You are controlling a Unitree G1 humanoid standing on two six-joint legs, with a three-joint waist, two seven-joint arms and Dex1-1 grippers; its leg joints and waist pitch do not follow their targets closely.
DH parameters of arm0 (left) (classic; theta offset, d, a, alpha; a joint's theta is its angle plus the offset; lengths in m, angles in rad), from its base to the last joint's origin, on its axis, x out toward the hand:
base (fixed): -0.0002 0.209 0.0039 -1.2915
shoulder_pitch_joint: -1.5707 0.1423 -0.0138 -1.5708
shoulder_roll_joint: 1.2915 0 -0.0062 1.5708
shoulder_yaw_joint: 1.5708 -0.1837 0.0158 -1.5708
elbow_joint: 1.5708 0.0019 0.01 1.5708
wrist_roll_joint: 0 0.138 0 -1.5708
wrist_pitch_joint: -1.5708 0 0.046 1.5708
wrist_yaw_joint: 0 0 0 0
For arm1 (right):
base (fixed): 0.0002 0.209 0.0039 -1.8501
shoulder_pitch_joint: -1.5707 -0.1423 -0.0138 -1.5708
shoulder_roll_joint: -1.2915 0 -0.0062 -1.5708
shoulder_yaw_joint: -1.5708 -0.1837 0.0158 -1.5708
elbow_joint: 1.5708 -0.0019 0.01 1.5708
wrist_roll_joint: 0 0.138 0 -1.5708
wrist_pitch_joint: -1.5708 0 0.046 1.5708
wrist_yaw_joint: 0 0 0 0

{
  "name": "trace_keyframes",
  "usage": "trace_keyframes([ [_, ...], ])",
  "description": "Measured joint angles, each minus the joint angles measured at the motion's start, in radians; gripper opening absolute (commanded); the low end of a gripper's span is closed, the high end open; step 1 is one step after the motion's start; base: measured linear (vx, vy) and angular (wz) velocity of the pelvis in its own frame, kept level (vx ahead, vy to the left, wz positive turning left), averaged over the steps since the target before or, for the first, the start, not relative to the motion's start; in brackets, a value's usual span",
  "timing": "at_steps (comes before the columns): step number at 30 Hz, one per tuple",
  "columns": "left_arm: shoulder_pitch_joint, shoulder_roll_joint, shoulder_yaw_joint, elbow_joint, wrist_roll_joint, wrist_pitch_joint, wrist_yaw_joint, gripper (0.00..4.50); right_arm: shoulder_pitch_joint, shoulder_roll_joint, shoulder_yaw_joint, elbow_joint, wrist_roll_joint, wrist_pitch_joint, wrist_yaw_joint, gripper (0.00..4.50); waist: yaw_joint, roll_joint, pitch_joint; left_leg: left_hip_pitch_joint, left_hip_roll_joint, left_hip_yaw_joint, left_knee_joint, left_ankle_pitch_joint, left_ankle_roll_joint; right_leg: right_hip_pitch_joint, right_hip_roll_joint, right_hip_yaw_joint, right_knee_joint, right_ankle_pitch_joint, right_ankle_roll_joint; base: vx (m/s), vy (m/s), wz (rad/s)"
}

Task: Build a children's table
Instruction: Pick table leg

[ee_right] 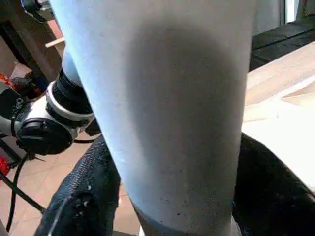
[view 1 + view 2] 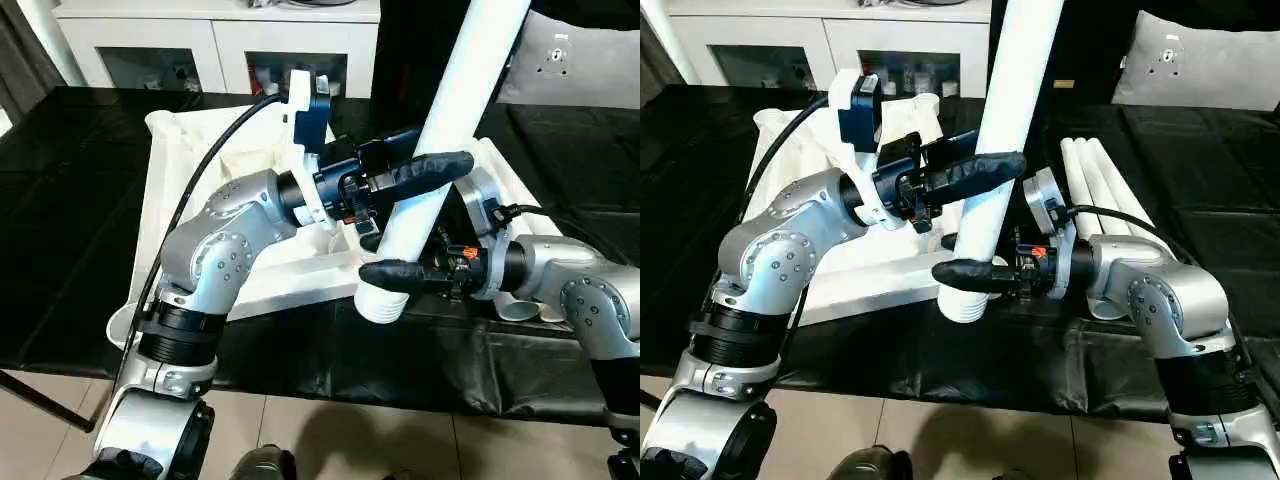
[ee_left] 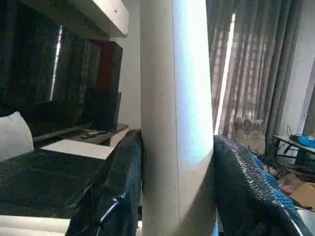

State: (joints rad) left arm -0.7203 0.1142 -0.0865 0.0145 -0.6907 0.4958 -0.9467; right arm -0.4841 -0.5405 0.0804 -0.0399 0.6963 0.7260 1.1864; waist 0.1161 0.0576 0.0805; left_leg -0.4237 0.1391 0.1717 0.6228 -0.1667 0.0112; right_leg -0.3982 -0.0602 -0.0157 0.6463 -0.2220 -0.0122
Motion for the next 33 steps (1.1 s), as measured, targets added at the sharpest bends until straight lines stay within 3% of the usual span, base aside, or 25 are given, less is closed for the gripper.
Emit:
trace_keyframes([
  [5, 0.0, -0.002, 0.0, 0.0, 0.001, 0.0, 0.0, 1.78, 0.0, 0.0, 0.001, -0.001, -0.014, -0.014, 0.0, 3.13, 0.0, 0.0, 0.0, 0.0, 0.0, 0.0, 0.0, 0.0, 0.0, 0.0, 0.0, 0.0, 0.0, 0.0, 0.0, 0.0, 0.0, 0.0],
  [12, 0.0, -0.005, 0.0, 0.0, 0.017, -0.001, 0.004, 1.78, 0.0, 0.0, 0.004, -0.001, -0.024, -0.021, 0.0, 2.43, 0.0, 0.0, 0.0, 0.0, 0.0, 0.0, 0.0, 0.0, 0.0, 0.0, 0.0, 0.0, 0.0, 0.0, 0.0, 0.0, 0.0, 0.0],
  [21, 0.0, -0.016, 0.001, 0.006, 0.031, -0.002, 0.04, 1.78, 0.0, -0.002, 0.005, 0.002, -0.04, -0.033, -0.001, 1.98, 0.0, 0.0, 0.0, 0.0, 0.0, 0.0, 0.0, 0.0, 0.0, 0.0, 0.0, 0.0, 0.0, 0.0, 0.0, 0.0, 0.0, 0.0],
  [23, 0.0, -0.023, 0.002, 0.009, 0.033, 0.006, 0.062, 2.34, 0.0, -0.004, 0.005, 0.004, -0.04, -0.027, -0.004, 1.96, 0.0, 0.0, 0.0, 0.0, 0.0, 0.0, 0.0, 0.0, 0.0, 0.0, 0.0, 0.0, 0.0, 0.0, 0.0, 0.0, 0.0, 0.0],
  [33, 0.0, -0.04, -0.009, -0.014, 0.02, 0.063, 0.103, 3.03, 0.002, 0.024, 0.008, 0.006, -0.044, -0.015, -0.04, 1.91, 0.001, -0.001, 0.0, 0.0, 0.0, 0.0, 0.0, 0.0, 0.0, 0.0, 0.0, 0.0, 0.0, 0.0, 0.0, 0.0, 0.0, 0.0],
])
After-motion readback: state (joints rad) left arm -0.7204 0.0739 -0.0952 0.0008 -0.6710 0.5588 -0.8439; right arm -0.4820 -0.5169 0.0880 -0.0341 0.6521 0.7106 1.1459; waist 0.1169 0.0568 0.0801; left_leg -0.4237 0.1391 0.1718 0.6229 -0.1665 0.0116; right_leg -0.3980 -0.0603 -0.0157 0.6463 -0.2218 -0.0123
